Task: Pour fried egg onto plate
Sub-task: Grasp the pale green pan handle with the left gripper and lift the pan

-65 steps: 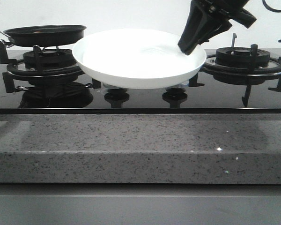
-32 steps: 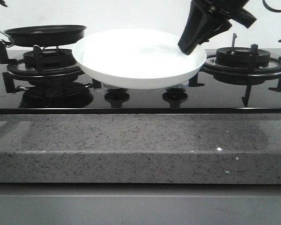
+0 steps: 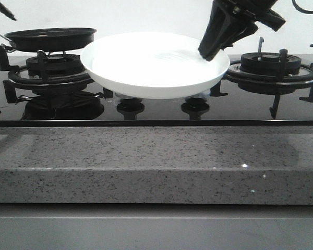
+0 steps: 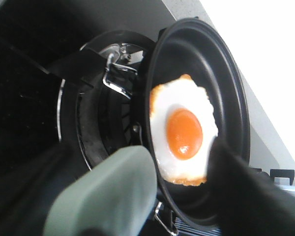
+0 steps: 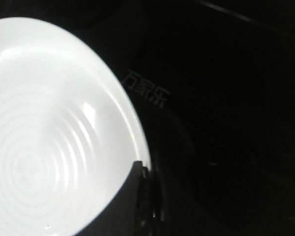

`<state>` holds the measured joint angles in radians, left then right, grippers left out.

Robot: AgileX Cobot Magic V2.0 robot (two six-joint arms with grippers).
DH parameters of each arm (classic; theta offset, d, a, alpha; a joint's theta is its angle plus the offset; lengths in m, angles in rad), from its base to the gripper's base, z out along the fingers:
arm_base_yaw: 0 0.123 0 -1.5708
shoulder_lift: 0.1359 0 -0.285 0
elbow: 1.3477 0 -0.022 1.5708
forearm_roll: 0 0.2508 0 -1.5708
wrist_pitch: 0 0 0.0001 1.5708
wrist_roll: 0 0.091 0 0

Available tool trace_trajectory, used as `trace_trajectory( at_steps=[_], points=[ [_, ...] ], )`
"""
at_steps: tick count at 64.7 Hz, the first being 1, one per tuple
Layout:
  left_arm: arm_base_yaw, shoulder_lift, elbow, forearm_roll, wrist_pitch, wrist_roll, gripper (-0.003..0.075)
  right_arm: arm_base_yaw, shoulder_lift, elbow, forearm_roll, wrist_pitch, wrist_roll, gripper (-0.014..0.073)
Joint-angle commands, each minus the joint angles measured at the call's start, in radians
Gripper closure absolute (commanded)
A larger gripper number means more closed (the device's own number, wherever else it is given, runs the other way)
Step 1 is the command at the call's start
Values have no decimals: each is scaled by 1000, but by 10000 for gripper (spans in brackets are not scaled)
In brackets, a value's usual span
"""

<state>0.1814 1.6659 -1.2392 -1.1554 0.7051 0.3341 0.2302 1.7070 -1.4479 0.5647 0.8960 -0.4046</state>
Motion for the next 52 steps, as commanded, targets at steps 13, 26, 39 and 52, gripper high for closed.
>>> trace_trajectory(
  at_steps=[13, 26, 39, 52],
  points=[
    [4, -41, -35, -49, 8, 7, 596, -1, -56, -23, 42, -30, -8, 661],
    [4, -41, -35, -49, 8, 7, 738, -1, -56, -23, 42, -30, -8, 661],
    [9, -41, -35, -85, 49, 7, 739, -1, -56, -23, 42, -30, -8, 661],
    [47, -46, -35, -226, 160, 59, 739, -1, -56, -23, 42, -30, -8, 661]
  ],
)
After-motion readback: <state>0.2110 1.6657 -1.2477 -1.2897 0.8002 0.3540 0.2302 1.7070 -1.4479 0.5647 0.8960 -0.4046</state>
